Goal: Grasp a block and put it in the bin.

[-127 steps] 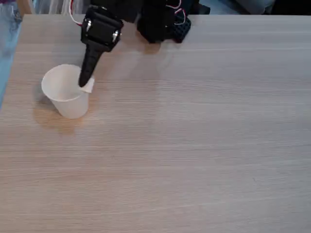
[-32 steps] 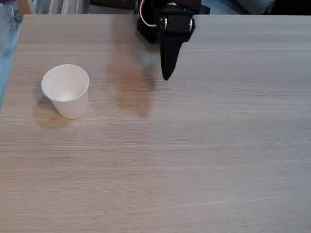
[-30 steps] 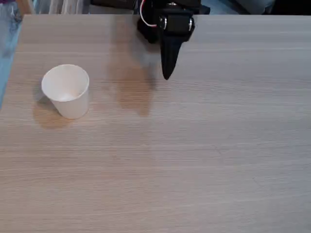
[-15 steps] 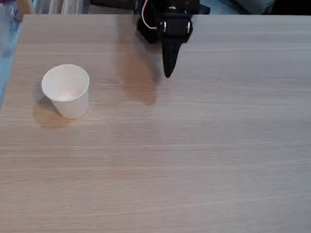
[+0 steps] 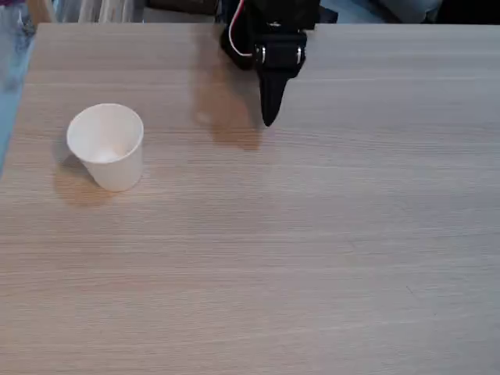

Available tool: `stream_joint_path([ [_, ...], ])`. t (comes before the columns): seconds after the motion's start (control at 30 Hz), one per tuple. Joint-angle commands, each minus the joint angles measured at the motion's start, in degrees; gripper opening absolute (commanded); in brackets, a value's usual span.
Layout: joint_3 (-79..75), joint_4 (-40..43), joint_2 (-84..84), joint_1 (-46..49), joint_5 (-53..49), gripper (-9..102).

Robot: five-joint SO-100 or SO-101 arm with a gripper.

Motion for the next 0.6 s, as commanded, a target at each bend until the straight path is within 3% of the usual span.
stream_joint_path([
  [0.0, 0.44, 1.05, 1.49, -0.18, -0.62, 0],
  [0.57, 2.29, 8.17, 11.16, -0.53, -0.53, 0],
])
